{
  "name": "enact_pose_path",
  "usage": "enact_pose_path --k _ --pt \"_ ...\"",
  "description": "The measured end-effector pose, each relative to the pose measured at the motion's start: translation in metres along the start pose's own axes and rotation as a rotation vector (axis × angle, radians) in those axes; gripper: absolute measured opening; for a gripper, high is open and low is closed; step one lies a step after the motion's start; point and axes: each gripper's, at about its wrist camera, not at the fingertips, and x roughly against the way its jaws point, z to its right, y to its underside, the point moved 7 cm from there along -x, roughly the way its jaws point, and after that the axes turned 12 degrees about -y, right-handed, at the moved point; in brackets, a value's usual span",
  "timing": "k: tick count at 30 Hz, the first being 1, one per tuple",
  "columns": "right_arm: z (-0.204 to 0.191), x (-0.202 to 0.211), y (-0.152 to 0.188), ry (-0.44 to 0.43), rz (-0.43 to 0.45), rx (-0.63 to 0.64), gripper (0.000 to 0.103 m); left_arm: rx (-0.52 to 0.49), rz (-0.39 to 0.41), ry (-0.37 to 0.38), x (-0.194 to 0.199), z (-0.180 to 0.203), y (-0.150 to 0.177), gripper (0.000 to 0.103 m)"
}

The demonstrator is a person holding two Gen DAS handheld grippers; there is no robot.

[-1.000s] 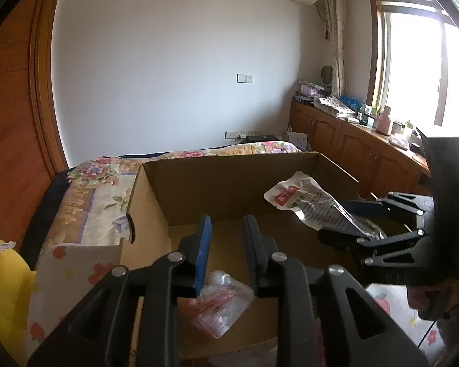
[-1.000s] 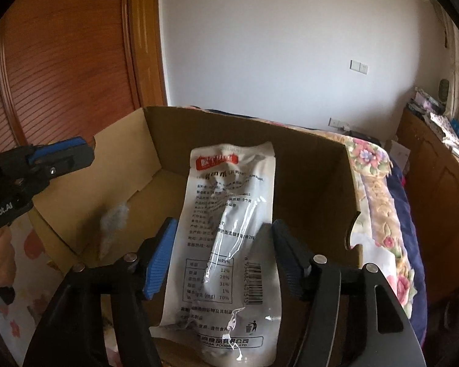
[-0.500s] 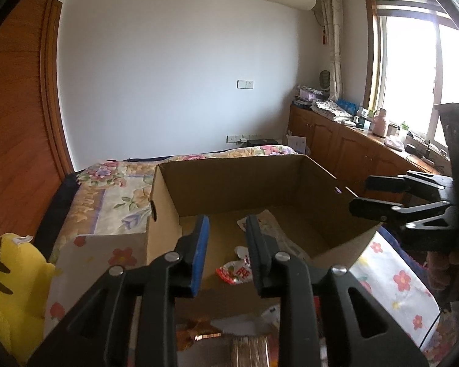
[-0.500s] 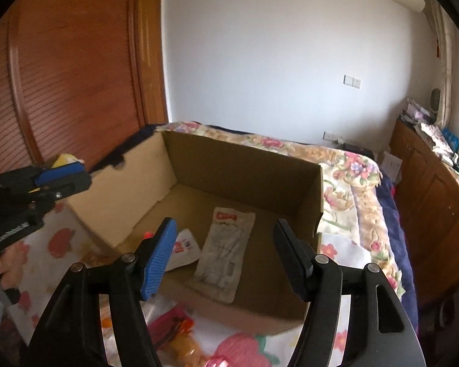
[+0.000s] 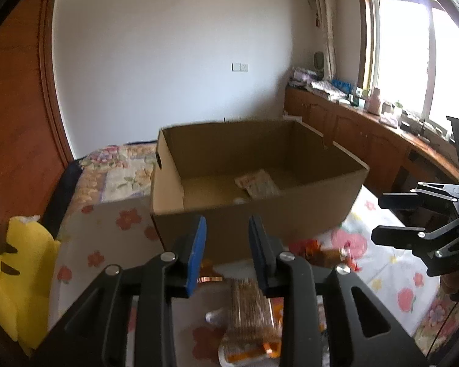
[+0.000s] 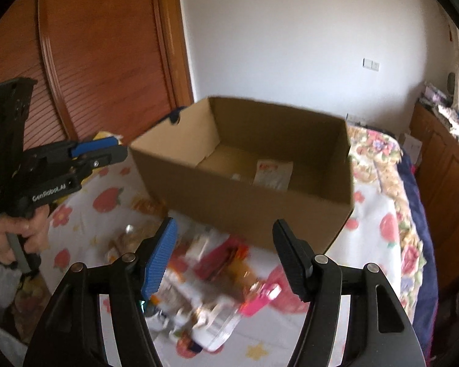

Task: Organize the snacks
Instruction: 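Return to the pile and grasp the clear cracker pack with the left gripper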

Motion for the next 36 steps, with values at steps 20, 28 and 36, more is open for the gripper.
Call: enact_pose_path --k 20,28,36 --pt "-0.031 -0.058 0.076 -0.13 -0.189 -0.006 0.065 -0.066 -0.197 0.046 -0.035 0.032 0.078 0.033" --pt "-0.029 -0.075 0.08 -0.153 -0.238 0.024 0.065 -0.052 -0.232 0.066 -0.045 0.034 0.078 0.039" --pt "-0.032 -0.094 0.082 -0.163 -0.268 0.063 0.065 -0.086 -0.264 0.067 -0.058 0.043 0.084 0.047"
